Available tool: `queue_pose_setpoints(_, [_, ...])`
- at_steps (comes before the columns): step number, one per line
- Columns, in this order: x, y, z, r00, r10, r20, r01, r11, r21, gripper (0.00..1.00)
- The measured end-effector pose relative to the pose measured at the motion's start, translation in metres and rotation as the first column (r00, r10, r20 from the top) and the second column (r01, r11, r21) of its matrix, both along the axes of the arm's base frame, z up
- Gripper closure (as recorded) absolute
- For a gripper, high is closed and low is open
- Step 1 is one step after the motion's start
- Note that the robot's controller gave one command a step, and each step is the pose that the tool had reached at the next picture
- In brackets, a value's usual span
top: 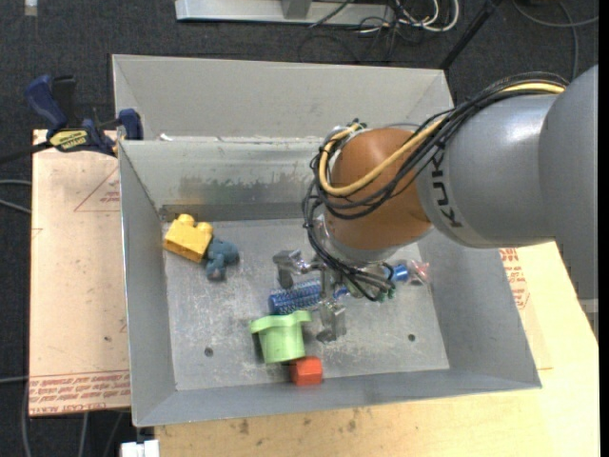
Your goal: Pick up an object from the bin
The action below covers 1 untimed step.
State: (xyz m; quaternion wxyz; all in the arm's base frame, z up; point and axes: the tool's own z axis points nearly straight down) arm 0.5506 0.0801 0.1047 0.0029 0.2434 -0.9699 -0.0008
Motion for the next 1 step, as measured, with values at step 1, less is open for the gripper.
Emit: queue_pose_setpoints(1, [-0.0023, 0.0004, -0.0355, 0.994, 0.107, 0.007, -0.107, 0.994, 0.002, 0.00])
